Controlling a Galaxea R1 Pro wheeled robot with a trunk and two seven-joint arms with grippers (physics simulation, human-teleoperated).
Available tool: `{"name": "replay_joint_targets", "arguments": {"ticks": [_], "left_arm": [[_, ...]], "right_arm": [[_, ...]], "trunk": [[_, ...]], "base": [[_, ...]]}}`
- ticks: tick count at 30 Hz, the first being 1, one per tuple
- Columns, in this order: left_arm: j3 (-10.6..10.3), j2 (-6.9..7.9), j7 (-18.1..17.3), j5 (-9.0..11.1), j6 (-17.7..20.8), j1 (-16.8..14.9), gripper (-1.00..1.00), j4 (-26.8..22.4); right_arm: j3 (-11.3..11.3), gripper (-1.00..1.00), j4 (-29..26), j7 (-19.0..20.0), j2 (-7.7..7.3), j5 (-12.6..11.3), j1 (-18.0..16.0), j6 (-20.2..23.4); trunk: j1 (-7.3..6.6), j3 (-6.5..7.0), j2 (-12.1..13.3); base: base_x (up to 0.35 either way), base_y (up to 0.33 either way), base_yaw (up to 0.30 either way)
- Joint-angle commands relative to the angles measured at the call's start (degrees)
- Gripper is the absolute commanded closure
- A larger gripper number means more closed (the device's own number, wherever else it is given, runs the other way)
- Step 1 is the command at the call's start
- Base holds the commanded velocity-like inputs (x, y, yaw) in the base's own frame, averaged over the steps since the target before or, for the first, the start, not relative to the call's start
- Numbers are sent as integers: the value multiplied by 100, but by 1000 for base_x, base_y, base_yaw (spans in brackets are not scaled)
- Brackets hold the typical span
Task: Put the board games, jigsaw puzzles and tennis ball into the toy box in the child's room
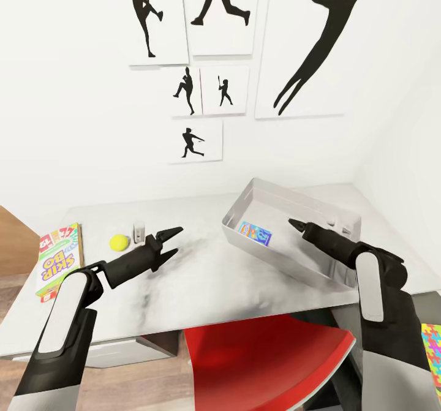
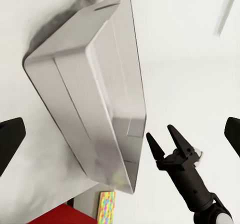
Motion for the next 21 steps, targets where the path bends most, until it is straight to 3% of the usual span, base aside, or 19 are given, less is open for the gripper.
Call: {"name": "replay_joint_targets", "arguments": {"ticks": [1, 3, 8, 15, 21], "left_arm": [[6, -1, 58, 61, 22, -5, -100, -3], [9, -1, 58, 56, 16, 1, -100, 36], [8, -1, 58, 51, 12, 6, -100, 73], [-3, -1, 58, 48, 9, 6, -100, 98], [-8, -1, 58, 54, 7, 1, -100, 110]], "right_arm": [[-16, -100, -4, 59, 5, 42, -6, 34], [-10, -100, -37, 60, -132, 43, 54, 168], [-7, -100, -66, 61, -300, 44, 124, 380], [-28, -100, -86, 62, -414, 43, 159, 533], [-39, -100, -93, 60, -465, 45, 149, 549]], "trunk": [[3, -6, -10], [3, 5, -10], [3, 37, -10], [3, 93, -10], [3, 146, -10]], "base": [[0, 0, 0], [0, 0, 0], [-1, 0, 0], [-52, 0, 0], [-192, 0, 0]]}}
